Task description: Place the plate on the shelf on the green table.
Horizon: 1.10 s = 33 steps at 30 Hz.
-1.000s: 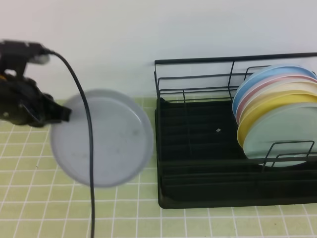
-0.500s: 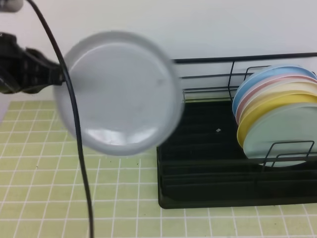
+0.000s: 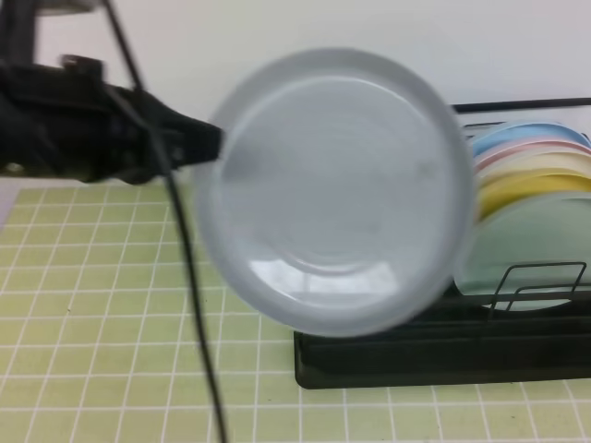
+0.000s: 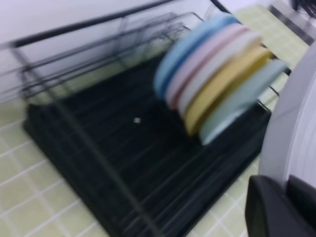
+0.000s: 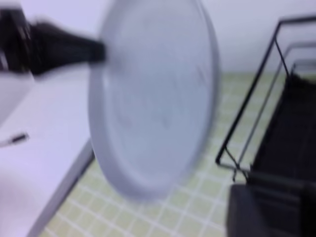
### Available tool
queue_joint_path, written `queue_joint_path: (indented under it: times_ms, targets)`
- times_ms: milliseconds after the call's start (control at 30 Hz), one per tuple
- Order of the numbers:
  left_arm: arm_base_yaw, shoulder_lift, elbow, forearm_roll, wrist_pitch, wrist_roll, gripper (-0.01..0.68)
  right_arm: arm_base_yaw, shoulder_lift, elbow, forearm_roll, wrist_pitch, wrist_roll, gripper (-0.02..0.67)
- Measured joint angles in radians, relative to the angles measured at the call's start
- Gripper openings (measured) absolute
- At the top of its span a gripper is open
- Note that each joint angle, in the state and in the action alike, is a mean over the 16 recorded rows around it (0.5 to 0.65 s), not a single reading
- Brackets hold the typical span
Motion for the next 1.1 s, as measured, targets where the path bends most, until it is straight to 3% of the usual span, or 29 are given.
queue_joint_path:
  times_ms: [133, 267, 467, 1100]
  targets:
    - [-0.068, 0.001, 0.0, 0.023, -0.037, -0.013, 0.001, 0.0, 0.012, 0.0, 0.073, -0.025, -0.022, 0.329]
    - [-0.12, 0.003, 0.0, 0.034, -0.071, -0.021, 0.001, 0.0, 0.023, 0.0, 0.126, -0.037, -0.049, 0.366]
    - [-0.153, 0.006, 0.0, 0.002, -0.083, -0.003, 0.001, 0.0, 0.032, 0.0, 0.176, -0.045, -0.076, 0.368]
    - [-0.155, 0.011, 0.0, -0.142, -0.054, 0.097, 0.001, 0.0, 0.099, 0.0, 0.26, -0.069, -0.141, 0.346]
